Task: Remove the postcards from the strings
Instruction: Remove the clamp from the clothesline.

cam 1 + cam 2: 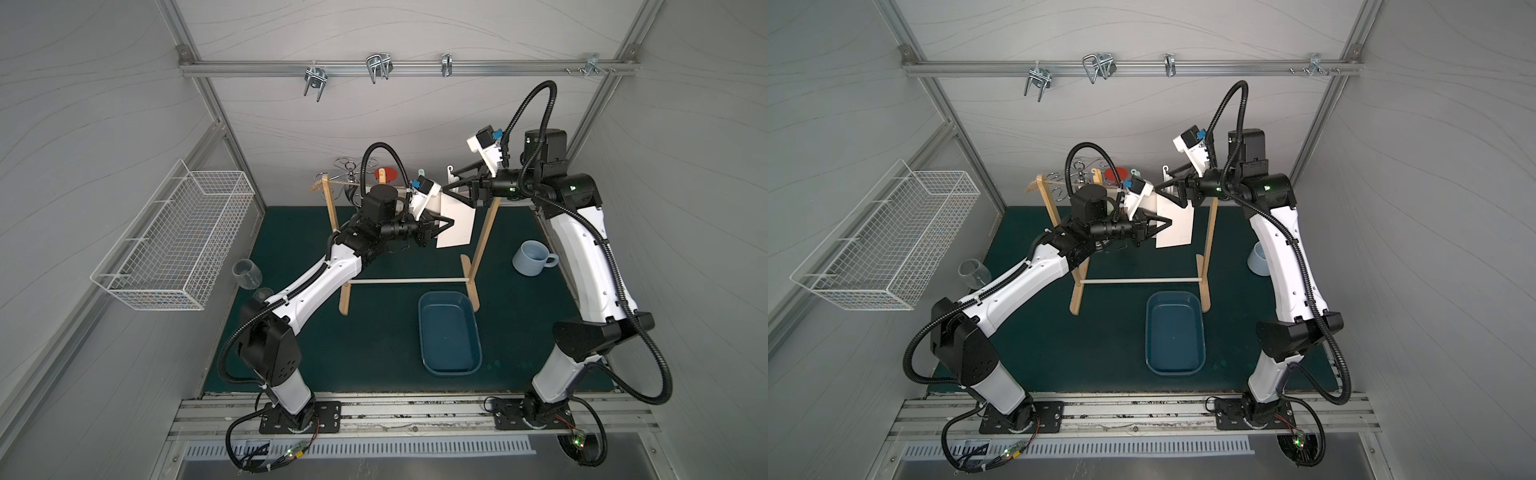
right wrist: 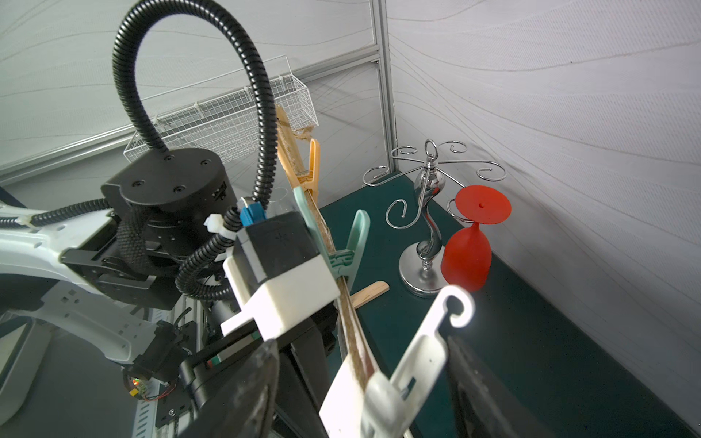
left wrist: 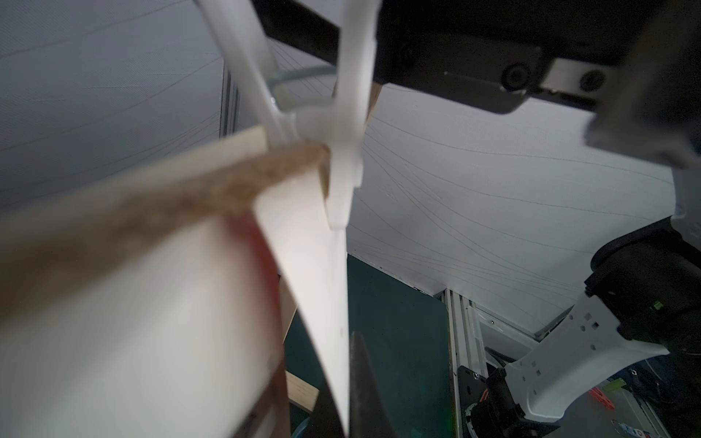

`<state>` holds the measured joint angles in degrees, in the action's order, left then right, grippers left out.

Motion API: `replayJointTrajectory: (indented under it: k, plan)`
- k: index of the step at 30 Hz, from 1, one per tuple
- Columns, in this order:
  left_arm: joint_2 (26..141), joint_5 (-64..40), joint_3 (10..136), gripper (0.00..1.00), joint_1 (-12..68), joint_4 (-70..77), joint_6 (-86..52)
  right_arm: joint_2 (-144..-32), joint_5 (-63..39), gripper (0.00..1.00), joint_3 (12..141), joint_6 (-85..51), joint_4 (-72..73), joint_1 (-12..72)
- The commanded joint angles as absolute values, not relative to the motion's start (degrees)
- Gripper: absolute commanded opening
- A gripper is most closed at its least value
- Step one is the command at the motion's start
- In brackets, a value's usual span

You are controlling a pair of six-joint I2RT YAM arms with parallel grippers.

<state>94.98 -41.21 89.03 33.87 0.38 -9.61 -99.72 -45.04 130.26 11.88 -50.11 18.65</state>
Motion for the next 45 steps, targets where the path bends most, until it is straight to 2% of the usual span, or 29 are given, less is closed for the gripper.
replayJointTrajectory:
  k: [1,3,8,22,24,30,36,38,42,45]
  plan:
    - [94.7,-42.4,91.9,0.01,33.7,1.1,-8.6,-100.0,-42.5,0.83,131.8,13.8,-53.3,19.2]
    - [94.5,-42.0,91.9,0.01,33.7,0.6,-8.1,-99.9,-39.6,0.87,131.9,14.1,-53.6,19.3]
    - [94.3,-41.2,92.3,0.01,33.7,-0.6,-6.9,-100.4,-37.8,0.90,132.2,14.6,-54.1,20.0]
    - [93.4,-39.6,91.8,0.00,33.7,-1.9,-5.3,-101.1,-32.5,0.91,132.9,15.1,-55.6,20.2]
    - [93.1,-39.2,91.5,0.00,33.7,-1.9,-4.9,-101.1,-30.6,0.91,133.1,15.4,-55.9,20.1]
    - [92.9,-39.3,90.9,0.00,33.7,0.4,-6.3,-100.1,-33.4,0.87,132.3,15.0,-55.1,20.0]
    - [92.6,-40.0,90.9,0.00,33.7,1.8,-7.1,-100.1,-33.0,0.75,132.3,14.0,-54.6,19.5]
    - [92.5,-40.5,91.0,0.00,33.7,1.9,-7.1,-100.1,-33.1,0.75,132.4,13.9,-54.5,19.6]
    - [92.5,-41.2,91.4,0.00,33.7,1.5,-6.7,-100.8,-34.1,0.82,133.4,13.8,-55.2,19.7]
    - [92.8,-41.3,92.4,0.00,33.7,-0.6,-5.6,-102.2,-33.1,0.82,135.3,14.5,-56.9,20.4]
